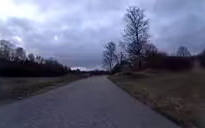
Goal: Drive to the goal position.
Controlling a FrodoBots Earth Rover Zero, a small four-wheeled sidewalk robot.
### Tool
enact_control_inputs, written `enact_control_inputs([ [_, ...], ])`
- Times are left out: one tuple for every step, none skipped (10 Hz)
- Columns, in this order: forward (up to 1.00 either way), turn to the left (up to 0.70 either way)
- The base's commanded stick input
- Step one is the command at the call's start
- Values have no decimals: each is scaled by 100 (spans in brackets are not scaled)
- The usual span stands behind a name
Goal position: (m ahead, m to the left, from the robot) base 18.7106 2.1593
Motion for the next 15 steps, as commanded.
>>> enact_control_inputs([
  [50,0],
  [50,0],
  [50,0],
  [50,0],
  [50,0],
  [50,0],
  [0,0],
  [0,0],
  [0,0],
  [0,0],
  [0,0],
  [0,0],
  [0,0],
  [0,0],
  [0,0],
])
